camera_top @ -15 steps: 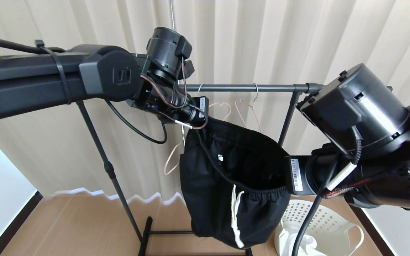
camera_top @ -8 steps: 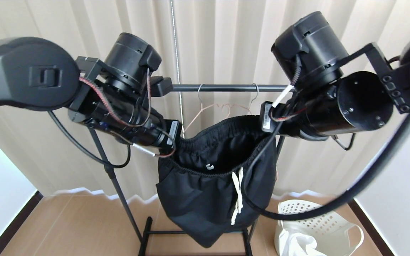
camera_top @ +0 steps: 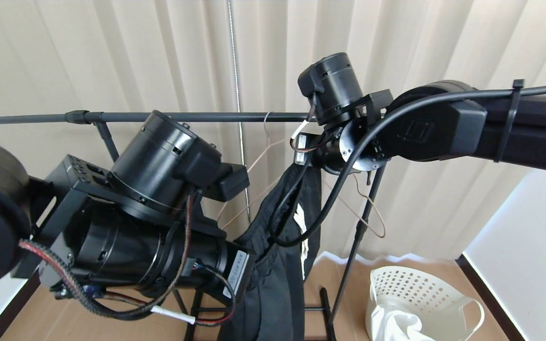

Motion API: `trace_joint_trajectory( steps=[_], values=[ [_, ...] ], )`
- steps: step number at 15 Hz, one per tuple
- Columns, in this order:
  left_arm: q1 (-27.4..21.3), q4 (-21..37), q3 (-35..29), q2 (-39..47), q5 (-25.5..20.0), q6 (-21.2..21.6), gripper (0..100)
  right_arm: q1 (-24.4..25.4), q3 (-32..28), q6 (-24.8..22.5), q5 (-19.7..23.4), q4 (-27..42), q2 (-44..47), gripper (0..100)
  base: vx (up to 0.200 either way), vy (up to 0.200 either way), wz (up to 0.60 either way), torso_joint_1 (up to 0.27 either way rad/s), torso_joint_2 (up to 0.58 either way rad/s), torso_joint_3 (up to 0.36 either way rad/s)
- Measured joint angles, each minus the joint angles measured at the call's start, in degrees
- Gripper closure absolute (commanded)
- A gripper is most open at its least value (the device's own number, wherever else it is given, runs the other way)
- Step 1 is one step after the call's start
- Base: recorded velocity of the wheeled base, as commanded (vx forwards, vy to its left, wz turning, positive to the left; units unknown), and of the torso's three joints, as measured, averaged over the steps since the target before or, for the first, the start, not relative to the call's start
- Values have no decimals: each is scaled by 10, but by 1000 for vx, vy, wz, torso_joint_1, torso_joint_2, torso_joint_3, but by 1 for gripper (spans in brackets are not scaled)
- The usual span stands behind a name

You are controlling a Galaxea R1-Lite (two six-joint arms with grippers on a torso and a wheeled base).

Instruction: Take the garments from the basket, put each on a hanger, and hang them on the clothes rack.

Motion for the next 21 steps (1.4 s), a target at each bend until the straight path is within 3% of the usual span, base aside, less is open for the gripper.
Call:
trace_joint_trajectory(
  steps=[4, 10, 13, 18, 21],
  values=[
    [-41, -78, 8, 23, 1, -63, 100, -1, -1, 2, 2, -25, 25, 100, 0, 0, 0, 0, 0, 0],
    [-52, -81, 16, 35, 6, -94, 100, -4, -1, 10, 14, -26, 30, 100, 0, 0, 0, 0, 0, 0],
    [-50, -82, 40, 36, 78, -94, 100, -23, -1, 16, 15, -20, 22, 100, 0, 0, 0, 0, 0, 0],
    [16, -83, 31, 40, 103, -77, 100, -44, 52, 29, 13, 5, -38, 100, 0, 0, 0, 0, 0, 0],
    [81, -87, -34, 70, 101, -71, 100, -49, 144, 28, 12, 26, -96, 100, 0, 0, 0, 0, 0, 0]
  ],
)
